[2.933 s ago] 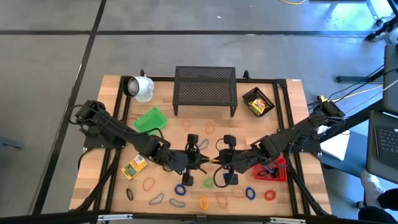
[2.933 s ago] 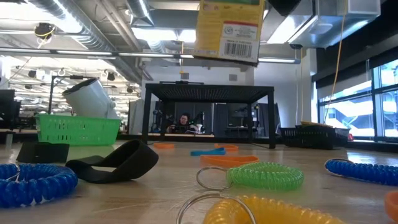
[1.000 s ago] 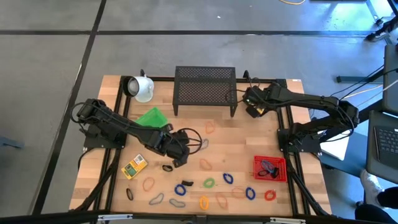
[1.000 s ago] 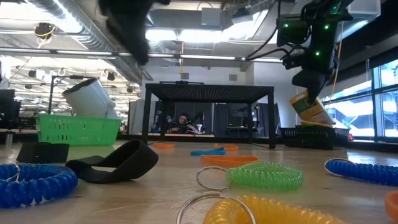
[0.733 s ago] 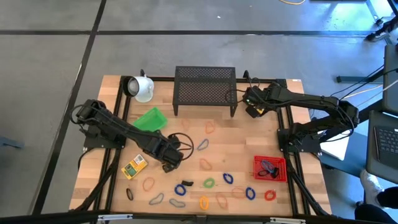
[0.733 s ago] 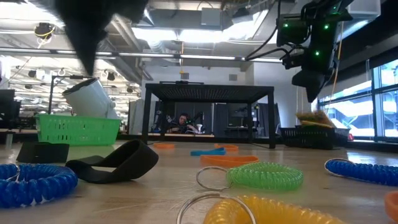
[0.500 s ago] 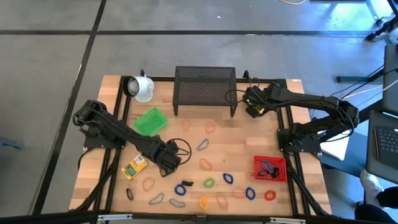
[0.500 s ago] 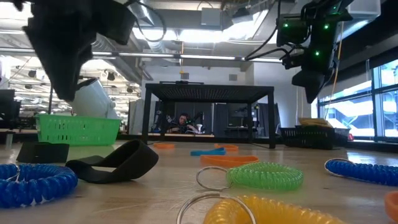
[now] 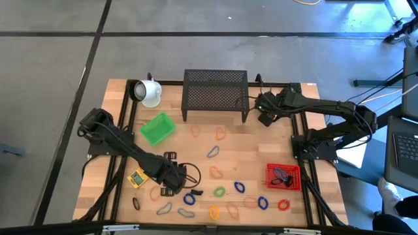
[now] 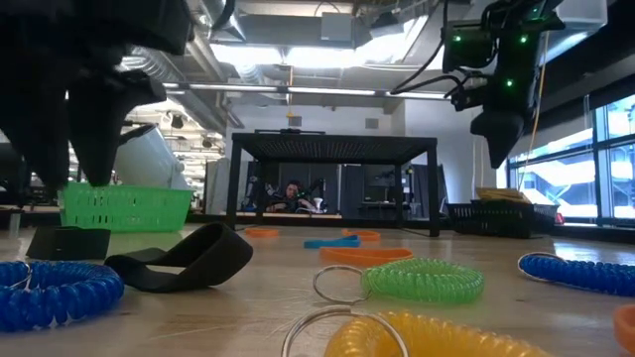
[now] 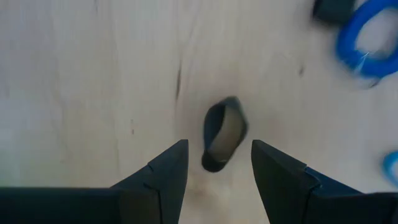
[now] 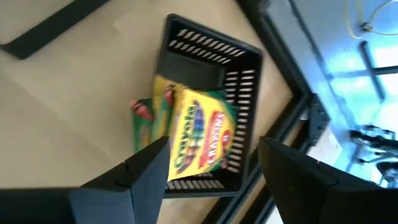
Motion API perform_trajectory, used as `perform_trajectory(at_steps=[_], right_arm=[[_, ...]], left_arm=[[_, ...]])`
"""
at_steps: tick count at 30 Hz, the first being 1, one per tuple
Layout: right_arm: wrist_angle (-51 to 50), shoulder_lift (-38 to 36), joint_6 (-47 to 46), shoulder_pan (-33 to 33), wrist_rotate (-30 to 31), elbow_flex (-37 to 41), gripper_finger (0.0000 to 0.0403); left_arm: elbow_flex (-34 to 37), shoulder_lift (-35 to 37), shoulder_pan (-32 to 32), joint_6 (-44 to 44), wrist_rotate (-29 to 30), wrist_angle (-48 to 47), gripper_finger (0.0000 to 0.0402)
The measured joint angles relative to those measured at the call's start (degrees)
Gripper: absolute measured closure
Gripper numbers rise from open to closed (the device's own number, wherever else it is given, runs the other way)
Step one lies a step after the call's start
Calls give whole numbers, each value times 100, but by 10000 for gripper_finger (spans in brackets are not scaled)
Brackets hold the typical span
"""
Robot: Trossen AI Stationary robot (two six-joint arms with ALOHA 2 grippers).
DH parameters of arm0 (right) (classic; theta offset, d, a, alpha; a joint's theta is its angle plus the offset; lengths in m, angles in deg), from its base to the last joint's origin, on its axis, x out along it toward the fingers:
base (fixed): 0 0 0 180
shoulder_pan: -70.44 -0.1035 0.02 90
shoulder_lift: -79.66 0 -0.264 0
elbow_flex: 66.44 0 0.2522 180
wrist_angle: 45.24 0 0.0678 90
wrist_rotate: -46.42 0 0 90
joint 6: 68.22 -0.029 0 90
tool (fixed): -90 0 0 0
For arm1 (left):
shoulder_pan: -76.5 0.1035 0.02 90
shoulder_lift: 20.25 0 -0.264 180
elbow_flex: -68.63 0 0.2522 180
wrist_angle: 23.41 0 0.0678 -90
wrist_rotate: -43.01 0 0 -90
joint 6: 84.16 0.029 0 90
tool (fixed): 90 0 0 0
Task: Pick & Place Office Desk Supplies
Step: Put the top black rubber band into the red bin
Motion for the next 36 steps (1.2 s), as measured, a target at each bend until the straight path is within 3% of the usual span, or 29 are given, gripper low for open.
perform_trajectory(at_steps=[13,16,23,29,36], right_arm=[[-144,0,-308,-492,-1015,-4,167],[-225,0,-496,-648,-1219,-7,169],[-327,-139,-1108,-1270,-1296,-7,182],[-305,-532,-1862,-2066,-1269,-9,192],[603,-851,-2453,-3170,-942,-9,195]], left_arm=[[-34,-958,14,495,-321,24,237],[-32,-986,10,495,-351,47,266],[8,-757,27,289,-330,138,389],[16,-260,34,-264,473,137,395],[12,416,135,-406,2331,771,394]])
